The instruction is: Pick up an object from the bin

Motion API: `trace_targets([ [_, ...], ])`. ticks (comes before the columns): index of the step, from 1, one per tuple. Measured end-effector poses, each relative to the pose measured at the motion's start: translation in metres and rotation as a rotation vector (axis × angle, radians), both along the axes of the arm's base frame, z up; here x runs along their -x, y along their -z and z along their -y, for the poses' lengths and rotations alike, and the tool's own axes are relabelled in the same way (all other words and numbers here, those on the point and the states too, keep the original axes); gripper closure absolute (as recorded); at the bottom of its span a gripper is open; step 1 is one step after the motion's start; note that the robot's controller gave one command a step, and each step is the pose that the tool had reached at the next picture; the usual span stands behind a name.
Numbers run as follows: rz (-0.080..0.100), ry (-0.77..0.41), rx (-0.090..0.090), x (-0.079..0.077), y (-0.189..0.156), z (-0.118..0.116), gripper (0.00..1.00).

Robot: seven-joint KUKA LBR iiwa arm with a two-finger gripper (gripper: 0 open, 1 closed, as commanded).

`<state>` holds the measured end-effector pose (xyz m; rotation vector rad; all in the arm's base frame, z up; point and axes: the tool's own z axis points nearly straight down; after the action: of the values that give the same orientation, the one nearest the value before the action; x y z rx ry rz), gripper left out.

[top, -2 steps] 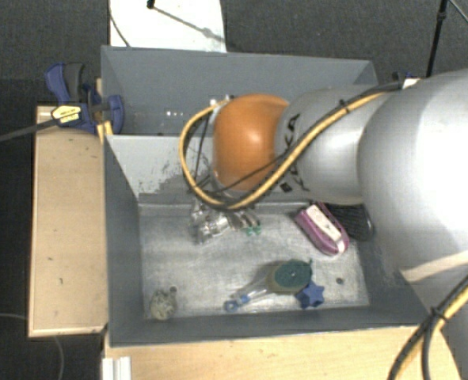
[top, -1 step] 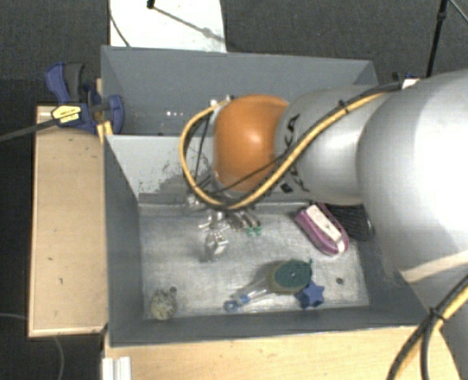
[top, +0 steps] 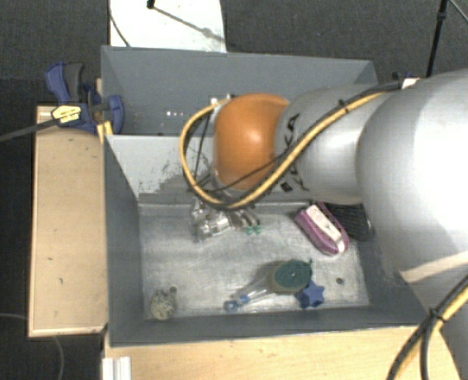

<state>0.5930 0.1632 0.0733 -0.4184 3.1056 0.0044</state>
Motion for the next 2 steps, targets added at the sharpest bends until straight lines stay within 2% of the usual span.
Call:
trace_targets([
  [1, 0.002, 0.005, 0.0, 0.0043, -0.059, -0.0008, 1.0],
  [2, -0.005, 0.008, 0.002, 0.0057, -0.055, -0.0002, 0.0],
])
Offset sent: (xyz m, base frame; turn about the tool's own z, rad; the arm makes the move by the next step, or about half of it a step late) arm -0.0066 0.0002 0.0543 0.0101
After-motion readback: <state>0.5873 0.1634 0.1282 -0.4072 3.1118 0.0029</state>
